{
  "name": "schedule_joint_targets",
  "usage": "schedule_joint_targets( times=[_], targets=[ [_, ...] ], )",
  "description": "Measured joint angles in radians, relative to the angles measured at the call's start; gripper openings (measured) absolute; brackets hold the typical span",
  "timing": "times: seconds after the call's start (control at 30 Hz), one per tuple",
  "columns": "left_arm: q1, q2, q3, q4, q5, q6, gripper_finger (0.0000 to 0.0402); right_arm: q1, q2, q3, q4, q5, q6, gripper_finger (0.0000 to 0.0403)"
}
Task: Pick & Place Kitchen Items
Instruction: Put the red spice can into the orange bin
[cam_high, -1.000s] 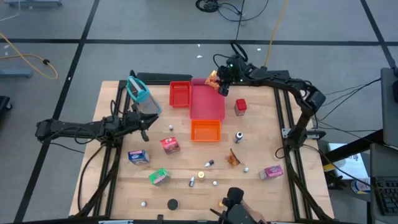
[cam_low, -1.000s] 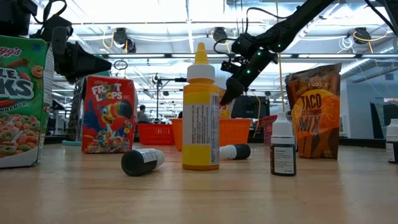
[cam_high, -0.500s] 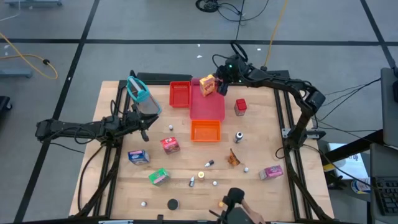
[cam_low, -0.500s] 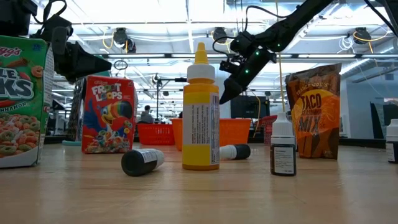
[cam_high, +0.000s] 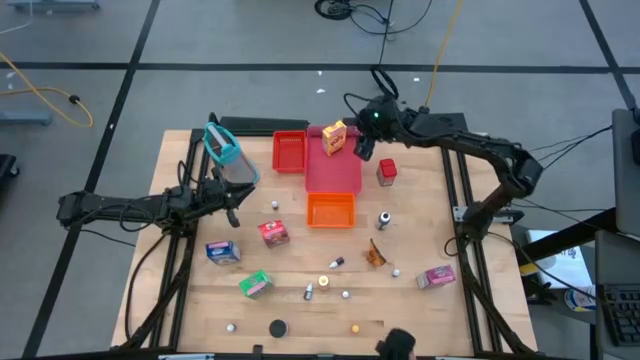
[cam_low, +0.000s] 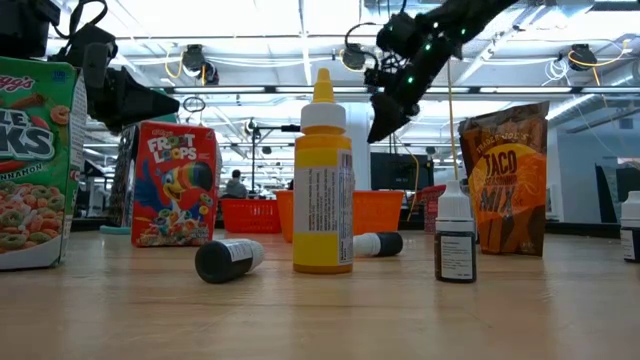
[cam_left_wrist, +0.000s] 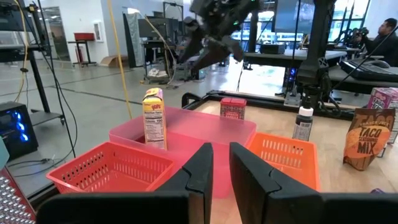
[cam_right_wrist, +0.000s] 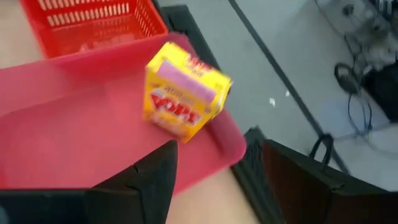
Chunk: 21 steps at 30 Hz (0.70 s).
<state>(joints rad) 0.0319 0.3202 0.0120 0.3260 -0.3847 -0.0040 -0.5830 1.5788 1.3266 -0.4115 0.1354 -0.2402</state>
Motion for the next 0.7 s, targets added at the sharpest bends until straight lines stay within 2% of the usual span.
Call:
schedule_joint_targets(
  times=[0.17,0.3,0.53,0.7],
  targets=[
    [0.0,0.0,0.0,0.0,0.0,-0.002,0.0051,0.071,-0.066,0.0,-0.131,0.051,0.139,0.0229],
    [0.0,0.0,0.0,0.0,0.0,-0.004,0.0051,0.118,-0.095,0.0,-0.225,0.051,0.25,0.0227],
    [0.0,0.0,0.0,0.001,0.0,-0.005,0.0051,0.161,-0.1,0.0,-0.396,0.051,0.446,0.0227],
    [0.0,0.0,0.0,0.0,0.0,-0.022,0.0051,0.173,-0.099,0.0,-0.471,0.051,0.516,0.0228]
  ],
)
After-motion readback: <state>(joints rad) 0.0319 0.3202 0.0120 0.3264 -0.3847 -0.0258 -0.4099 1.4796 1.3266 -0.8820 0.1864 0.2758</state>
